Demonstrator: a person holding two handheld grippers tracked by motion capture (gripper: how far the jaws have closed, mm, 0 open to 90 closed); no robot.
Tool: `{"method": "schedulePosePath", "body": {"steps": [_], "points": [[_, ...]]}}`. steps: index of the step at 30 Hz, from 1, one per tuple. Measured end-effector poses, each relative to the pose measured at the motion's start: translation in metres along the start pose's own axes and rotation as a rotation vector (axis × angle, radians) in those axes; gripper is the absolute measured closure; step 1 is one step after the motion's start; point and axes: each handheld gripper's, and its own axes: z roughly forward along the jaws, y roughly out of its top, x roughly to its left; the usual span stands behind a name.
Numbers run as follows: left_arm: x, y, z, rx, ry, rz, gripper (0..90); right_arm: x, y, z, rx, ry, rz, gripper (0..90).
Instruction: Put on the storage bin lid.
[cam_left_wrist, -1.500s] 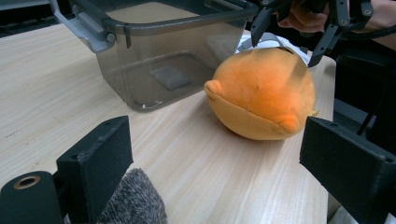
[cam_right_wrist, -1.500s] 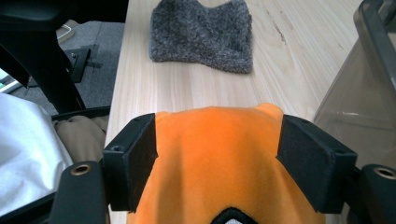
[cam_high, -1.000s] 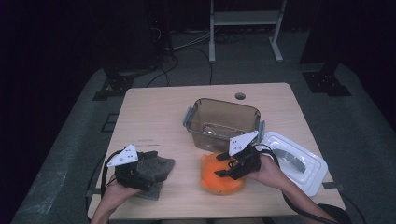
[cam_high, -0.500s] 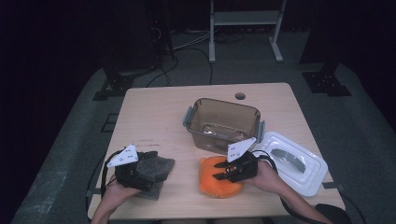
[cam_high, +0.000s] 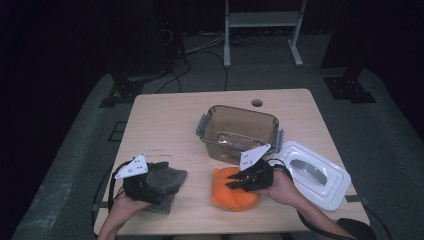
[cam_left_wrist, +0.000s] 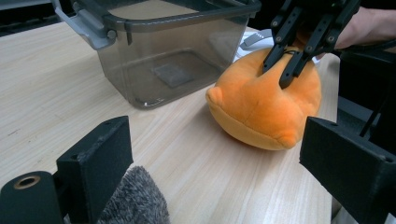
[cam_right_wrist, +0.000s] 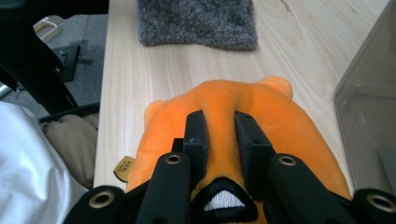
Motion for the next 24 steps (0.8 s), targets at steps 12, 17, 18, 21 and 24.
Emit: {"method": "schedulePosePath", "body": {"steps": [12,17,18,21,24], "points": [[0.002,0.000,-0.005,-0.010,0.011,-0.003,8.7,-0.001,0.021,-0.006,-0.015,0.059,0.027,76.5],[0.003,-0.002,-0.007,-0.007,0.016,-0.007,8.7,0.003,0.034,-0.016,-0.035,0.069,0.020,76.4],[0.003,-0.002,-0.007,-0.005,0.018,-0.005,8.7,0.004,0.036,-0.018,-0.039,0.072,0.021,76.4],[0.003,-0.002,-0.008,-0.011,0.021,-0.010,8.7,0.007,0.045,-0.025,-0.060,0.077,0.013,76.3],[0.003,-0.002,-0.009,-0.014,0.024,-0.011,8.7,0.008,0.053,-0.032,-0.076,0.080,0.010,76.3]]}}
